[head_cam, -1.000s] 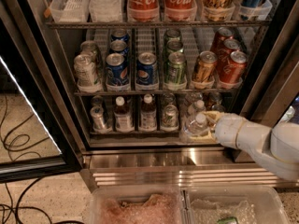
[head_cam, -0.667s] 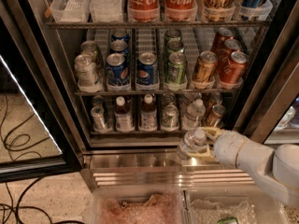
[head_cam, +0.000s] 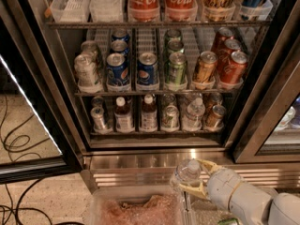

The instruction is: Pick water bottle from bottom shelf of fridge

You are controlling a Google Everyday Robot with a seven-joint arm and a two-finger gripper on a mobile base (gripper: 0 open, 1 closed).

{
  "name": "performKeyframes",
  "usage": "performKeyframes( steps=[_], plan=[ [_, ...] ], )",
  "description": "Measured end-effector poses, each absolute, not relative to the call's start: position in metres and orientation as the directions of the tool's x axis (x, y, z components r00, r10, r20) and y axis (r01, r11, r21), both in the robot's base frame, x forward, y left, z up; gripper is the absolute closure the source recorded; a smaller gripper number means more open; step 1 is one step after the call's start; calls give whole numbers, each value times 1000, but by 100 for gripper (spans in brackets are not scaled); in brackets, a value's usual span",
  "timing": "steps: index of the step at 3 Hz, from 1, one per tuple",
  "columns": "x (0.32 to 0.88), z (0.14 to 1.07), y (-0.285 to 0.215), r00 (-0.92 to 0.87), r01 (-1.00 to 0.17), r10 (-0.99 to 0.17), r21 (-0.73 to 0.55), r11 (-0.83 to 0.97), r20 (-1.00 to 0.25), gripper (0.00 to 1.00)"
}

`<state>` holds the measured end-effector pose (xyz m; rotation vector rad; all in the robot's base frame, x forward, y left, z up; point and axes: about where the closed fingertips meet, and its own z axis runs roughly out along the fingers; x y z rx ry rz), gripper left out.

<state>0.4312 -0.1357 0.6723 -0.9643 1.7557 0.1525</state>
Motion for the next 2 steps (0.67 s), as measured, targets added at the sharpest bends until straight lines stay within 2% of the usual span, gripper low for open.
performKeyframes(
  steps=[1, 2],
  plan=[
    [411, 651, -133, -158, -638, -513, -310, 705, -844, 100],
    [407, 670, -135, -154, -593, -510, -334, 732, -846, 100]
  ],
)
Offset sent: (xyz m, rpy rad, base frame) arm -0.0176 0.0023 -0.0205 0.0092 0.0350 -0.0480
